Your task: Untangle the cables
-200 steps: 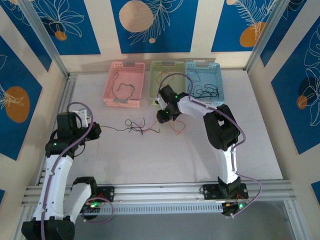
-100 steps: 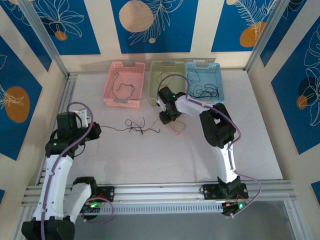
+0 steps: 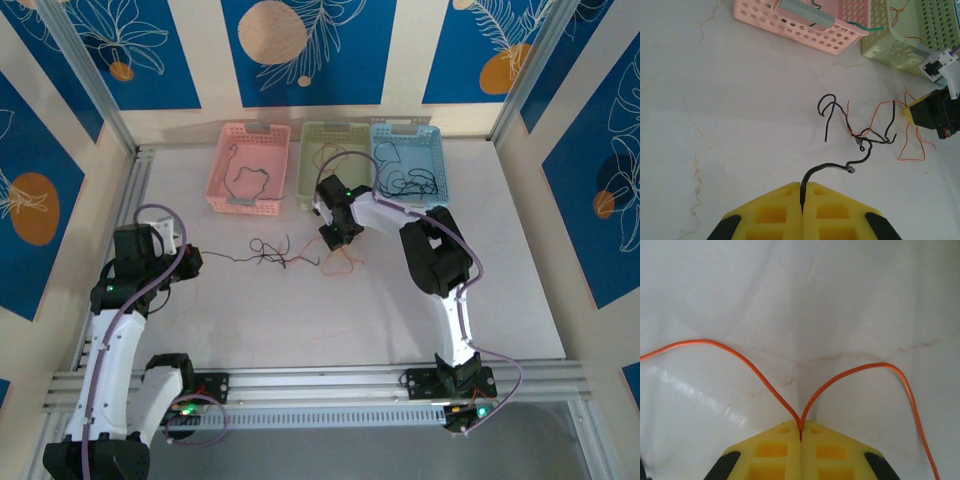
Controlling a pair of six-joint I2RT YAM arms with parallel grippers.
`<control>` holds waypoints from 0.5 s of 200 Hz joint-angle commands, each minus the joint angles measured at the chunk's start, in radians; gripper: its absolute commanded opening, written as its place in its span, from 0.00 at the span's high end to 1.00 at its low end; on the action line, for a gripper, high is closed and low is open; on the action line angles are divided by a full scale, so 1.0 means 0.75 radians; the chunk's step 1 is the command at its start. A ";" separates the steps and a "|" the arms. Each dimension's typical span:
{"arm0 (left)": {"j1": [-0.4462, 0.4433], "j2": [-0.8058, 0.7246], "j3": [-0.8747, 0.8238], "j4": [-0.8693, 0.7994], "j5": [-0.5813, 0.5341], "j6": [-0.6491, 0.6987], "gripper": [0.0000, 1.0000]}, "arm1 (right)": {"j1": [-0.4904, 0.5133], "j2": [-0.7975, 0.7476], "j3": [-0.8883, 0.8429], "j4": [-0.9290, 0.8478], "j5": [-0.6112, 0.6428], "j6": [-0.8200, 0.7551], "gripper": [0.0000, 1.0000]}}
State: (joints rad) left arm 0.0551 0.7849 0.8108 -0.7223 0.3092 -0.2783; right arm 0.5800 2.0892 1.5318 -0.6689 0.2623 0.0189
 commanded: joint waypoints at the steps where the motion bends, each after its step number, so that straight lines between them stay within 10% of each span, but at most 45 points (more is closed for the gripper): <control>1: 0.010 -0.003 0.025 0.000 0.009 0.016 1.00 | 0.002 -0.191 -0.056 0.043 0.003 0.052 1.00; 44: 0.010 -0.004 0.025 -0.003 -0.010 0.015 1.00 | -0.185 -0.605 -0.334 0.203 -0.017 0.320 1.00; 100: 0.011 -0.011 0.029 -0.004 -0.016 0.015 1.00 | -0.801 -0.994 -0.810 0.367 -0.407 0.661 1.00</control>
State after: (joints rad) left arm 0.0551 0.7845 0.8104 -0.7223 0.3042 -0.2783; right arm 0.0566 1.3872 1.0119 -0.4244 0.1410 0.4011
